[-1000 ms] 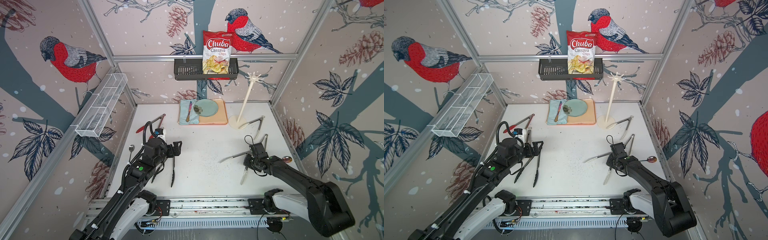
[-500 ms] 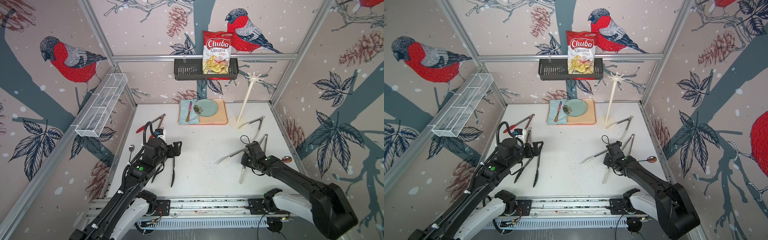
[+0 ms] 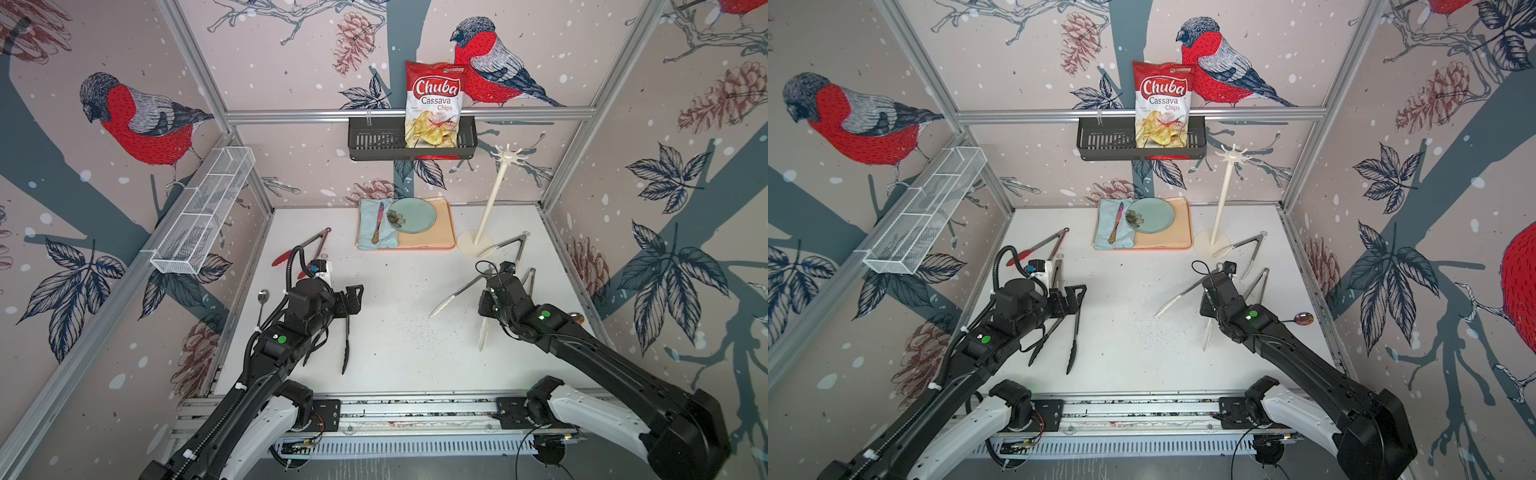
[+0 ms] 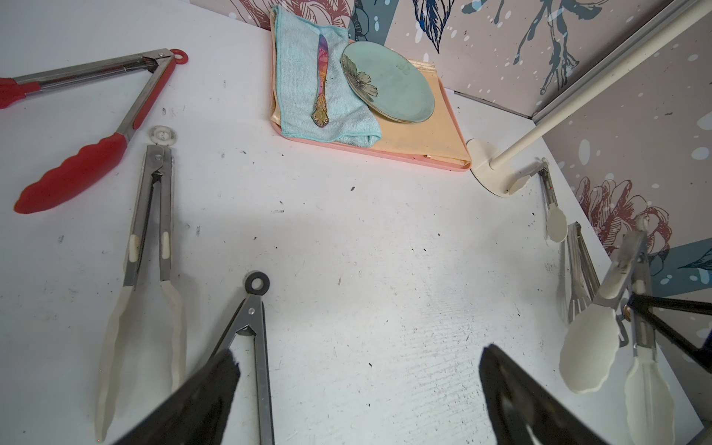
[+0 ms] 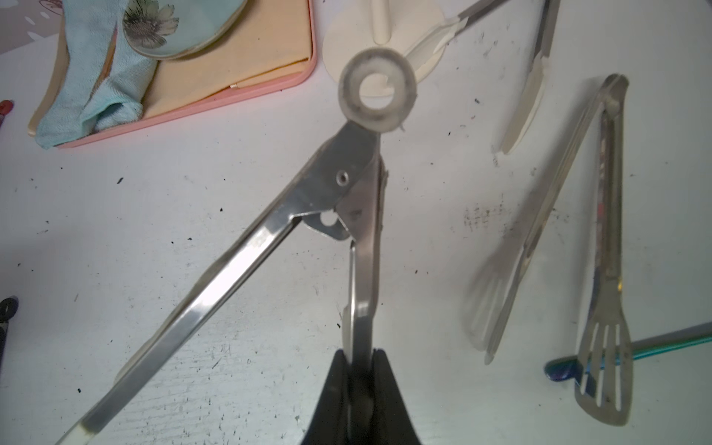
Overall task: Hang food tongs on kitchen utensil racks
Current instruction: Pick up the food tongs from the center of the board, then hang the food tongs on the rack.
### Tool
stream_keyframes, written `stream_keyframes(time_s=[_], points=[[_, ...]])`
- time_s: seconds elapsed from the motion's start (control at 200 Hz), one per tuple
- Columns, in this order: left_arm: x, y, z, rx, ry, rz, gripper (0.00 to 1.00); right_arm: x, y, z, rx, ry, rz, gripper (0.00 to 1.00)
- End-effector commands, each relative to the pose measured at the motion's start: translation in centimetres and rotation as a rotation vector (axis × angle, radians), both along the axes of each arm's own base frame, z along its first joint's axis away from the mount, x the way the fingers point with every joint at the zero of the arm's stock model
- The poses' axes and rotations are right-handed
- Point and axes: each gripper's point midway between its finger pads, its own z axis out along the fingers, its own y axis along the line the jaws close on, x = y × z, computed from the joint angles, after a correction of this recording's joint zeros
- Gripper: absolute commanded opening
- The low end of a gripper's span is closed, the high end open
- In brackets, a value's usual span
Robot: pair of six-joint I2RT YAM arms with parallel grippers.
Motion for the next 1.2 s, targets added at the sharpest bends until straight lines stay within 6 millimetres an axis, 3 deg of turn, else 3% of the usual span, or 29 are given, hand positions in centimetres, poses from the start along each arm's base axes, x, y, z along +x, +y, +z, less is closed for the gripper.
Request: stream_keyframes(time_s=[0.0, 0.285, 0.62, 0.94, 1.196], points=[[0.3, -0.1, 0.7, -0.017, -0.032, 0.005, 0.96, 0.6, -0.8, 2.5, -0.066, -0.085, -0.022, 0.0], [0.4, -0.7, 1.3, -0.036, -0.051, -0.024, 0.96, 1.3, -1.0, 8.7, -0.113, -0.267, -0.013, 0.0], [0.7, -1.2, 1.9, -0.039, -0.084, -0.05, 0.96, 1.2, -2.7, 15.9, -0.179, -0.551, 0.005, 0.0], [0.9, -2.0, 1.8, -0.044, -0.078, -0.089, 0.96, 1.5, -4.2, 20.0, -0.279, -0.739, -0.008, 0.0], [1.5, -2.2, 1.8, -0.062, -0.089, -0.083, 0.96, 4.4, -5.7, 21.3, -0.337, -0.775, -0.001, 0.0]])
